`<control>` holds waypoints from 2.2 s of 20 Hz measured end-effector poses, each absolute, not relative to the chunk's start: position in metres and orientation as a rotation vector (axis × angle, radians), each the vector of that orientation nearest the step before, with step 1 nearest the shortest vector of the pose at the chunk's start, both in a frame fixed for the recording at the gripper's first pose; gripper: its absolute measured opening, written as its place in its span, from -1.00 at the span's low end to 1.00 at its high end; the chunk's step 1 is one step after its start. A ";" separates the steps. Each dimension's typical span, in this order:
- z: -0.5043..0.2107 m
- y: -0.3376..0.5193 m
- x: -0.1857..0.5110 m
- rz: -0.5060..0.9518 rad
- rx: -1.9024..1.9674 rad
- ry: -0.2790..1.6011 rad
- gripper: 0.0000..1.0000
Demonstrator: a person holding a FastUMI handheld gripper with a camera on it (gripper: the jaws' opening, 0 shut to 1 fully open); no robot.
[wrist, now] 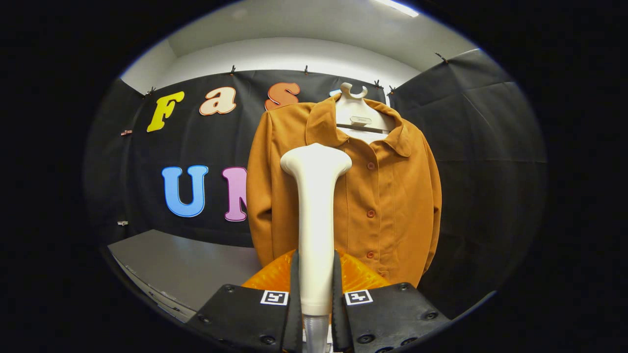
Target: Iron the clothes twice with a garment steamer, once on the left side and once on the right side.
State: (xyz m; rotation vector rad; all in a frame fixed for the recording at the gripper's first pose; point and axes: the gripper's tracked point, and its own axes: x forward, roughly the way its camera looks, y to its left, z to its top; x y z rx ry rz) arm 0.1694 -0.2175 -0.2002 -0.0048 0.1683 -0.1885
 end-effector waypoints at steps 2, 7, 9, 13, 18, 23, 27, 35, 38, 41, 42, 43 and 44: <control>-0.212 -0.220 0.166 -0.189 0.012 0.192 -0.46; -0.246 -0.223 0.155 -0.199 0.033 0.256 -0.46; -0.260 -0.226 0.150 -0.197 0.037 0.288 -0.46; -0.291 -0.231 0.137 -0.198 0.037 0.352 -0.46; -0.333 -0.238 0.119 -0.210 0.065 0.448 -0.45; -0.372 -0.243 0.094 -0.220 0.078 0.549 -0.46; -0.389 -0.243 0.076 -0.226 0.111 0.608 -0.45; -0.344 -0.239 0.057 -0.191 0.099 0.549 -0.46; -0.302 -0.244 0.060 -0.180 0.083 0.464 -0.46; -0.251 -0.246 0.065 -0.172 0.076 0.362 -0.46; -0.235 -0.247 0.068 -0.170 0.071 0.329 -0.46; -0.218 -0.248 0.070 -0.169 0.063 0.293 -0.46; -0.201 -0.249 0.073 -0.166 0.050 0.261 -0.46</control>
